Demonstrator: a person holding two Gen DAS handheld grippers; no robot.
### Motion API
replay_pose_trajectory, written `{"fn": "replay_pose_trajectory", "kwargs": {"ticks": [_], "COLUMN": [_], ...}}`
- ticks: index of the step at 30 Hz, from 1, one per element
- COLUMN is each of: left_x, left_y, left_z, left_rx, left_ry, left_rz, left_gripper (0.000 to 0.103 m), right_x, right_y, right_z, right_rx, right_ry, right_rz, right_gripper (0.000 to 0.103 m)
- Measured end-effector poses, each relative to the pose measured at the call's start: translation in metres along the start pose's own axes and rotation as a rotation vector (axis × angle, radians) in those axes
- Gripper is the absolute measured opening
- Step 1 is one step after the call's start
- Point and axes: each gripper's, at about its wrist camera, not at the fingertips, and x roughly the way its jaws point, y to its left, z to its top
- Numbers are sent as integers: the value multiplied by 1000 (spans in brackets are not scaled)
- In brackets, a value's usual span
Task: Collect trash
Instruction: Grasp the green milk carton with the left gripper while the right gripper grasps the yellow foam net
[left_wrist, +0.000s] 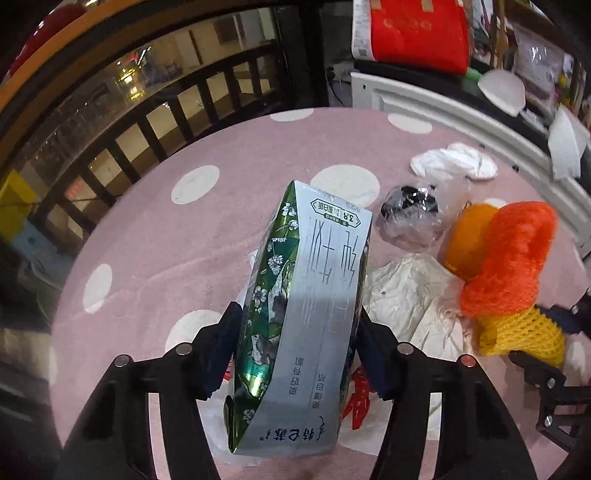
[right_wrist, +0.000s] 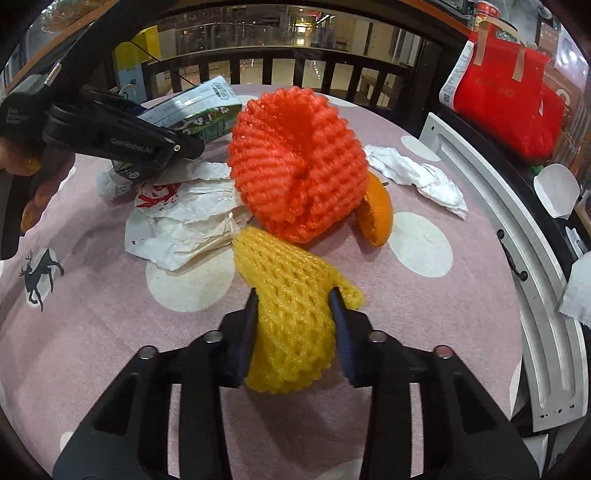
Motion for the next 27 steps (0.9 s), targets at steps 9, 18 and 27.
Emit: {"fn": "replay_pose_trajectory", "kwargs": {"ticks": [9,18,27], "left_x": [-46,-83,-121], "left_y": [9,4,-26], "left_z": [-10,-44,-85], "left_rx": [-104,-189,-190], "left_ry": [-139,-251,-330], "left_rz": [-48,-92,-141], "left_gripper": [57,57,57], "right_x": [-22,-60,-108], "right_y": [-3,4,3], "right_z": [-14,-40,-81], "right_rx": [46,69,102], "right_ry": [-43,-91,-148], "right_rz": [40,74,93], "right_gripper": [29,29,29]}}
